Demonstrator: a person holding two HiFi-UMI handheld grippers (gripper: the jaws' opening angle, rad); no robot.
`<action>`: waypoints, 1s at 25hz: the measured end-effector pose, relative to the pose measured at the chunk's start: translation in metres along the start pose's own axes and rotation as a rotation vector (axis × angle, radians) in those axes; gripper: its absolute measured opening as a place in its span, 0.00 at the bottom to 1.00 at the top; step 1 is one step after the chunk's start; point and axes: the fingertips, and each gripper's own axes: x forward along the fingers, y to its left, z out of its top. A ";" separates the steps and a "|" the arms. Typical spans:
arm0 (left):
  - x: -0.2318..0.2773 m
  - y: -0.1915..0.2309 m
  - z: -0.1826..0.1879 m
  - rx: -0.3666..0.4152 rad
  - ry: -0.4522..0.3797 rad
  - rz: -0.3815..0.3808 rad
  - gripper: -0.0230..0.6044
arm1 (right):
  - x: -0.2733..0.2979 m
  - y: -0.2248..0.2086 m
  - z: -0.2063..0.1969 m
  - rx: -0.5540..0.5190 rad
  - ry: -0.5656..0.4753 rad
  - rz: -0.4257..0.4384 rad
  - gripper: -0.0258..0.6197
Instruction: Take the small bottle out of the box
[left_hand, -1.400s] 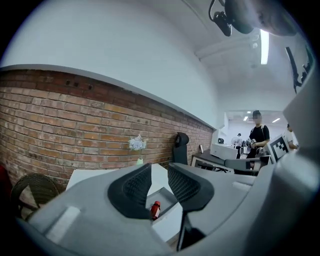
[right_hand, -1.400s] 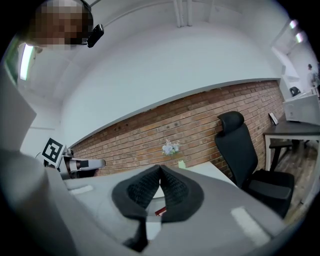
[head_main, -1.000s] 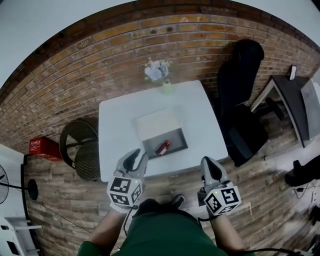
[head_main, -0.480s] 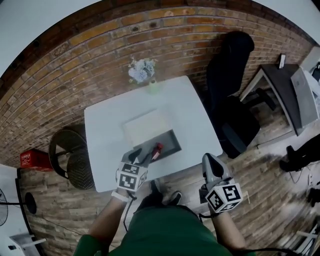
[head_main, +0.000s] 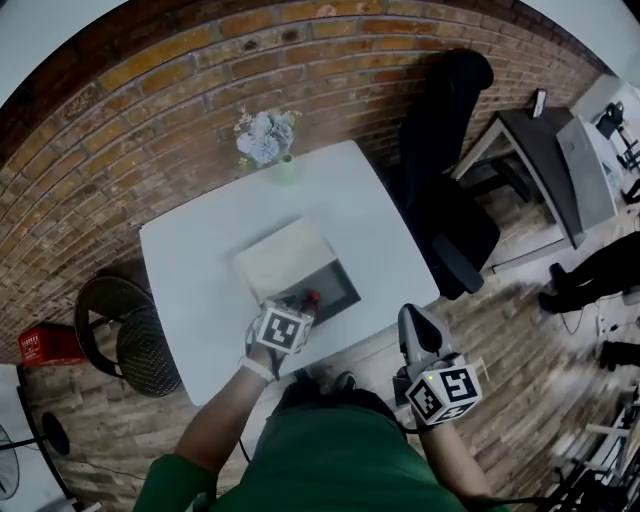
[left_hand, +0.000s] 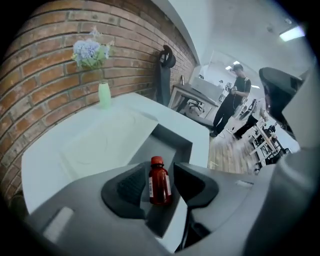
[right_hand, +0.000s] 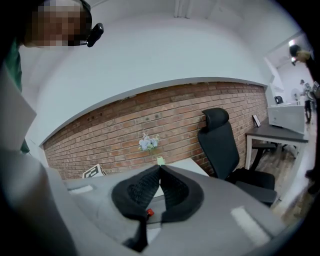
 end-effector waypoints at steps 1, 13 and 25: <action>0.007 0.002 -0.002 0.011 0.029 -0.003 0.33 | 0.001 0.001 -0.001 -0.005 0.003 -0.011 0.04; 0.061 0.003 -0.028 0.023 0.234 0.014 0.39 | 0.027 -0.013 0.002 0.049 -0.024 0.034 0.04; 0.081 -0.009 -0.032 0.045 0.336 0.057 0.37 | 0.033 -0.083 0.001 0.124 0.002 0.090 0.04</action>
